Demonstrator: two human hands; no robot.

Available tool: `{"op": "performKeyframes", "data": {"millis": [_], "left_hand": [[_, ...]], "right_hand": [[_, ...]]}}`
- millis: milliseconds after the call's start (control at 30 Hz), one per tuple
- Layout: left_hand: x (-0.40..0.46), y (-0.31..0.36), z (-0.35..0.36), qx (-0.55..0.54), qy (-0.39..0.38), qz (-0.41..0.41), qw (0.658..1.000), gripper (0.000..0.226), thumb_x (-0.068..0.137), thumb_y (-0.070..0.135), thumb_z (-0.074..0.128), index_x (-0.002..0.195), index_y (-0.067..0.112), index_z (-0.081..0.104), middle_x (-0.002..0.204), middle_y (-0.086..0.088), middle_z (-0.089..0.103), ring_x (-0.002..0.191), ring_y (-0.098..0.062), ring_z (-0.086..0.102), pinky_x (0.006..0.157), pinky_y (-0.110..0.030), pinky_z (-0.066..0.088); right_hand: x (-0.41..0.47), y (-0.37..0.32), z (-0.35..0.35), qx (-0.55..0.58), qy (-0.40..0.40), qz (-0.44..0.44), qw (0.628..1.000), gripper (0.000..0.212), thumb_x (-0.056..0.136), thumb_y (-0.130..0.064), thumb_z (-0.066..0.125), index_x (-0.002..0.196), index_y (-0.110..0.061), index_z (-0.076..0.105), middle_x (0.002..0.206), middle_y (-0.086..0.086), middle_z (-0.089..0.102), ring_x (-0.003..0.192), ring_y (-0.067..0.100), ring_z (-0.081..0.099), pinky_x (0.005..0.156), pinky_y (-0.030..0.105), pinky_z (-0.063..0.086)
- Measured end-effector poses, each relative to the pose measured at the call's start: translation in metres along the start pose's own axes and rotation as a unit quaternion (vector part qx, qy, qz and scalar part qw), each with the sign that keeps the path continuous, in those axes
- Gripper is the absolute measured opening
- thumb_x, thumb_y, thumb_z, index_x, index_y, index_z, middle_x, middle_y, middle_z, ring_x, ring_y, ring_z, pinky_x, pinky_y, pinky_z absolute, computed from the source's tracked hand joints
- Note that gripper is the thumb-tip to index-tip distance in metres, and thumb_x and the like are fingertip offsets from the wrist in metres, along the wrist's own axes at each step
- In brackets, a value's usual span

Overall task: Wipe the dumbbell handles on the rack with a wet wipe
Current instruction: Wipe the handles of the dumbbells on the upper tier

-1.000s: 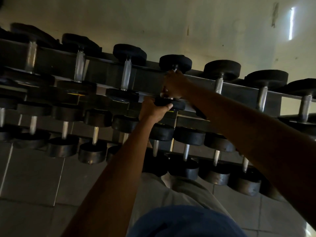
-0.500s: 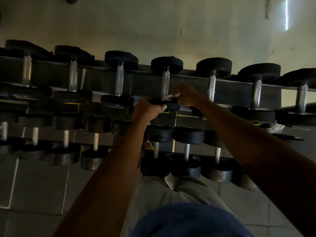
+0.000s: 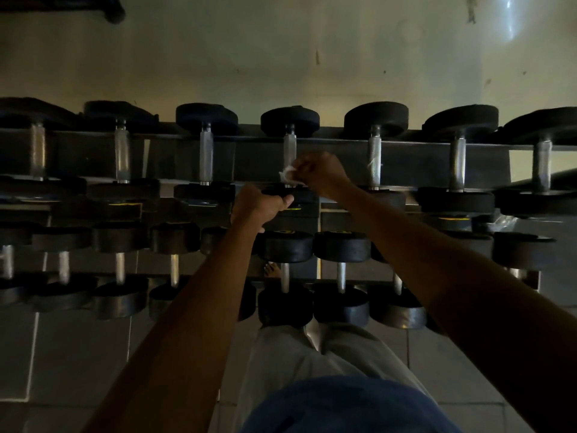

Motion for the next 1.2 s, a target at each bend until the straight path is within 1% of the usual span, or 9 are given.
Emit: {"op": "performKeyframes", "data": {"millis": [233,400,533,667,767,833,967,1067,1200], "left_hand": [[-0.001,-0.001,0.002,-0.011,0.000,0.010,1.000,0.064,0.077,0.055,0.091,0.126,0.023,0.066,0.129,-0.005,0.068,0.116,-0.030,0.066,0.075,-0.046,0.066],[0.001,-0.002,0.003,-0.012,0.001,0.011,1.000,0.065,0.076,0.056,0.091,0.126,0.021,0.067,0.128,-0.006,0.069,0.113,-0.029,0.067,0.076,-0.046,0.066],[0.003,-0.003,0.005,-0.022,-0.003,0.022,1.000,0.056,0.078,0.055,0.090,0.117,0.022,0.067,0.122,-0.004,0.069,0.103,-0.024,0.066,0.074,-0.044,0.066],[-0.001,-0.001,0.004,-0.036,0.005,0.041,0.998,0.034,0.083,0.051,0.088,0.094,0.032,0.063,0.101,0.004,0.066,0.085,-0.016,0.064,0.078,-0.048,0.067],[-0.004,0.003,0.002,-0.053,0.010,0.053,0.997,0.031,0.084,0.048,0.088,0.084,0.034,0.060,0.089,0.010,0.063,0.080,-0.013,0.062,0.084,-0.048,0.066],[-0.006,0.004,0.002,-0.058,0.009,0.062,0.996,0.031,0.085,0.046,0.088,0.083,0.036,0.059,0.086,0.013,0.061,0.078,-0.010,0.060,0.087,-0.049,0.065],[-0.009,0.005,0.002,-0.065,0.008,0.068,0.996,0.032,0.087,0.045,0.087,0.083,0.037,0.057,0.085,0.016,0.059,0.076,-0.004,0.057,0.087,-0.049,0.064],[-0.009,0.004,0.003,-0.072,0.009,0.064,0.995,0.032,0.085,0.047,0.088,0.086,0.038,0.057,0.087,0.016,0.059,0.077,-0.005,0.057,0.086,-0.048,0.065],[-0.008,0.003,0.002,-0.076,0.011,0.063,0.995,0.036,0.084,0.049,0.088,0.088,0.037,0.055,0.088,0.015,0.058,0.080,-0.009,0.059,0.085,-0.047,0.065]], "right_hand": [[0.007,-0.019,0.006,-0.182,-0.060,-0.082,0.978,0.044,0.087,-0.054,0.073,0.125,-0.033,0.065,0.120,-0.005,0.066,0.106,0.013,0.062,0.091,0.037,0.055],[0.010,-0.024,0.009,-0.244,-0.052,-0.117,0.961,0.039,0.092,-0.052,0.068,0.127,-0.035,0.064,0.122,-0.002,0.067,0.109,0.017,0.063,0.093,0.042,0.054],[0.020,-0.024,-0.002,-0.225,0.019,-0.110,0.968,0.034,0.099,-0.056,0.055,0.125,-0.035,0.063,0.109,-0.003,0.070,0.097,0.014,0.066,0.085,0.036,0.056],[0.035,-0.034,-0.026,-0.192,0.126,-0.097,0.968,0.029,0.101,-0.054,0.054,0.117,-0.035,0.067,0.097,-0.010,0.069,0.083,0.008,0.064,0.072,0.027,0.051],[0.041,-0.037,-0.039,-0.194,0.196,-0.075,0.958,0.027,0.103,-0.051,0.054,0.113,-0.032,0.070,0.090,-0.007,0.071,0.073,0.006,0.058,0.067,0.025,0.043],[0.040,-0.038,-0.040,-0.192,0.213,-0.074,0.955,0.025,0.103,-0.048,0.055,0.114,-0.032,0.071,0.090,-0.008,0.071,0.073,0.006,0.058,0.067,0.024,0.040],[0.042,-0.043,-0.027,-0.200,0.197,-0.077,0.957,0.025,0.104,-0.047,0.053,0.115,-0.032,0.069,0.088,-0.008,0.067,0.072,0.006,0.055,0.065,0.024,0.039],[0.050,-0.053,-0.014,-0.255,0.167,-0.072,0.950,0.024,0.106,-0.043,0.049,0.114,-0.029,0.067,0.085,-0.005,0.062,0.069,0.009,0.056,0.059,0.025,0.038],[0.056,-0.060,0.000,-0.318,0.145,-0.063,0.935,0.021,0.105,-0.032,0.055,0.120,-0.024,0.066,0.087,0.000,0.065,0.070,0.012,0.054,0.063,0.028,0.041]]}}
Point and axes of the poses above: each hand's wrist, its own x-axis towards the middle knuckle, its own z-axis out of the palm, y = z × x, the point moved 9 cm from there along x, towards the middle knuckle
